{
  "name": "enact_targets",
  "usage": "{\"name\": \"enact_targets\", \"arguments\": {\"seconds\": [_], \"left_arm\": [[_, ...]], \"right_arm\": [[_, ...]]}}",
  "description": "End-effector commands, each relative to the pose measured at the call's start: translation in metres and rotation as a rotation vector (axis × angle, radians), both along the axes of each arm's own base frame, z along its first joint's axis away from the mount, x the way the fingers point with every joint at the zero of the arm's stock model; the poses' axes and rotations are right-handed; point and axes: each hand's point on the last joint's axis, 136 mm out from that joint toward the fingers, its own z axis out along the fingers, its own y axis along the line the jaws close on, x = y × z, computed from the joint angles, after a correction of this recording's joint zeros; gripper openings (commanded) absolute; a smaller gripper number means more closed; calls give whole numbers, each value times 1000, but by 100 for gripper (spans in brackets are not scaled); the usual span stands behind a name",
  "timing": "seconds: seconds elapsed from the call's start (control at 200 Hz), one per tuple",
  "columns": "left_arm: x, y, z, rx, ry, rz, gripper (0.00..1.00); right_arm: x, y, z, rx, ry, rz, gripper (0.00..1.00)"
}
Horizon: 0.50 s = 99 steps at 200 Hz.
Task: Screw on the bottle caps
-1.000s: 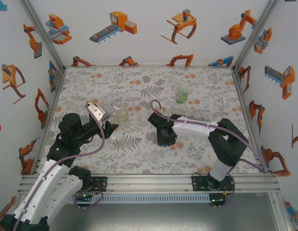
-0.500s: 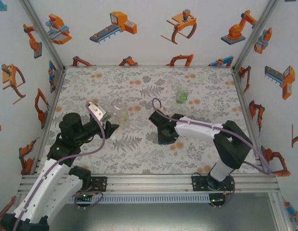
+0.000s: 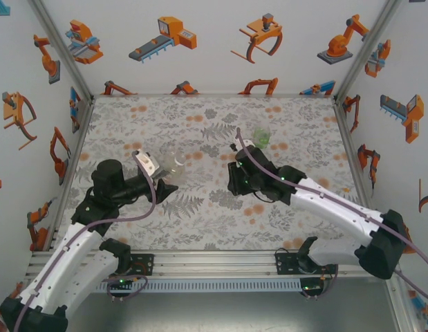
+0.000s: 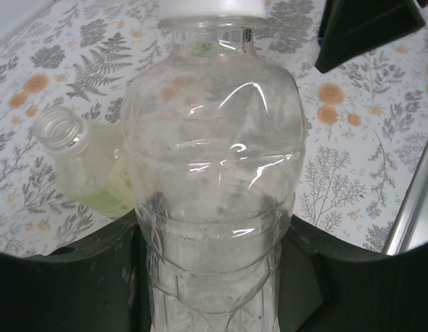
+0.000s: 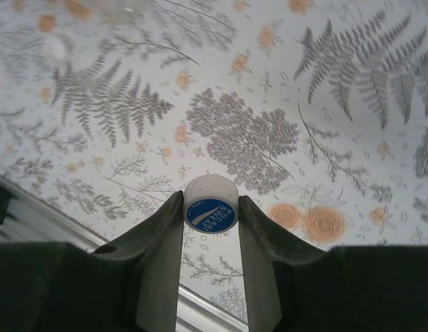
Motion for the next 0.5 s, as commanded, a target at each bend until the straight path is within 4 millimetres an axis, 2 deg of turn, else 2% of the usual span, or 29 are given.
{"name": "enact_targets", "arguments": {"seconds": [0.0, 0.08, 0.26, 0.491], "left_arm": [[-18, -11, 19, 25, -102, -99, 0], [-33, -17, 18, 60, -152, -166, 0], [-53, -26, 23, 59, -198, -265, 0], [-72, -38, 16, 127, -217, -390, 0]], "right_arm": [[-14, 15, 37, 78, -174, 209, 17], [-33, 24, 64, 164, -277, 359, 12], [-77, 33, 119, 295, -466, 644, 10], [-113, 46, 152, 394, -588, 908, 5]]}}
